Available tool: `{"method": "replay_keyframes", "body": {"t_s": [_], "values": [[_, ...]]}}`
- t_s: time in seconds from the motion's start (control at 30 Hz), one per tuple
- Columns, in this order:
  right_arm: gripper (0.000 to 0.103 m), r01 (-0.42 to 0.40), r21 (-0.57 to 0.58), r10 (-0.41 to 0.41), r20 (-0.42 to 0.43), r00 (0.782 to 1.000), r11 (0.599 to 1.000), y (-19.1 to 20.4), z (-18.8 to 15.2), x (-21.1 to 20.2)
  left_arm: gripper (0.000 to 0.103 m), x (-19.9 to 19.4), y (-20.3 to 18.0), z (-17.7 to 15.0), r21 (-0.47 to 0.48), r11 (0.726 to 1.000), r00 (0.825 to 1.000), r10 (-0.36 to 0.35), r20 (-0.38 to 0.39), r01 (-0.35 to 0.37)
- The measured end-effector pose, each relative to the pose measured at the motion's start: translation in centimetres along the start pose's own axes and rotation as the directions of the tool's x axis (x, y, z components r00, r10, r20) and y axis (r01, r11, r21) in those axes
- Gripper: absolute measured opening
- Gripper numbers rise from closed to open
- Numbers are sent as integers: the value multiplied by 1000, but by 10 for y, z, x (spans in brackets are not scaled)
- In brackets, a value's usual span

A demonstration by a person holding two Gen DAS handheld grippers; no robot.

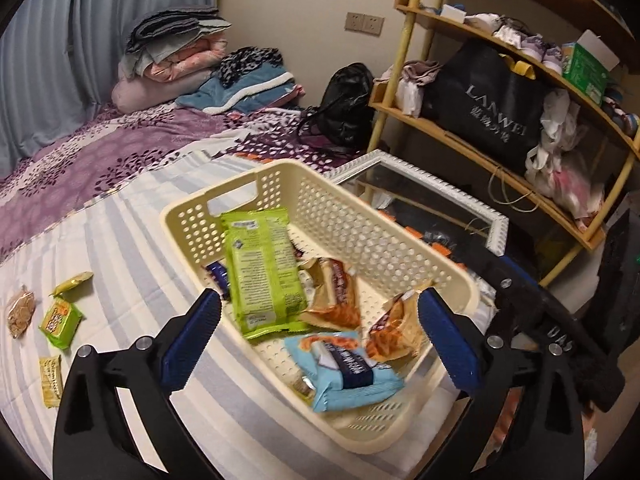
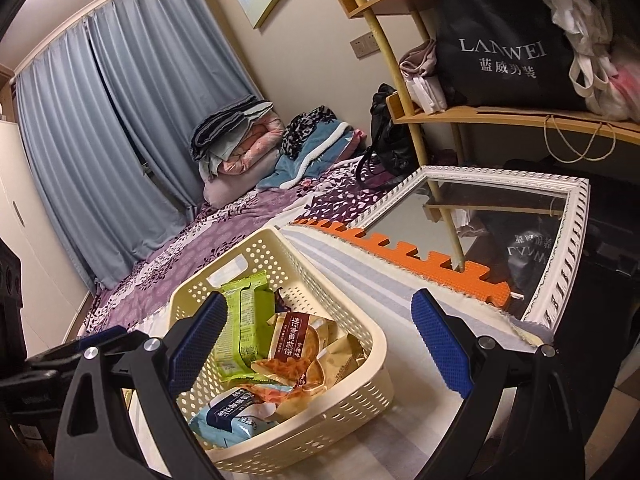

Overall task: Organize snacks
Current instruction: 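Carry the light blue bag into the basket and open the left gripper, then move both grippers back toward the remaining snacks on the bed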

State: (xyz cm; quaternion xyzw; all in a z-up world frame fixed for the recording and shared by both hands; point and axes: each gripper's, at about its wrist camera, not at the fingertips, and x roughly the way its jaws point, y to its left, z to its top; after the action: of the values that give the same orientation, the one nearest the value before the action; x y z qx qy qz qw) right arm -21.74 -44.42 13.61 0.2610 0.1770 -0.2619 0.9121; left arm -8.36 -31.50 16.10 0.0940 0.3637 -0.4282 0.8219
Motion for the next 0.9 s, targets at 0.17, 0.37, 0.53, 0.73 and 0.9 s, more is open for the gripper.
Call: {"method": "replay_keyframes", "body": {"t_s": [0.17,0.37,0.53,0.73,0.9], "values": [[93,-15,-21,15,-10,1000,1000,10,-3,2,100,-1,15,-4,-21,997,997,77,-9,-77],[96,-27,-41,26,-12,1000,999,23,-4,1,100,-10,30,-10,0,988,988,156,16,-156],[97,-33,-60,32,-14,999,998,34,-5,-1,100,-18,41,-13,1,982,982,189,28,-189],[98,-43,-92,42,-19,999,995,47,-6,-4,100,-28,55,-18,-18,976,976,216,37,-215],[98,-57,-121,54,-30,998,991,60,-8,-6,100,-35,66,-24,-46,974,974,224,41,-222]]}}
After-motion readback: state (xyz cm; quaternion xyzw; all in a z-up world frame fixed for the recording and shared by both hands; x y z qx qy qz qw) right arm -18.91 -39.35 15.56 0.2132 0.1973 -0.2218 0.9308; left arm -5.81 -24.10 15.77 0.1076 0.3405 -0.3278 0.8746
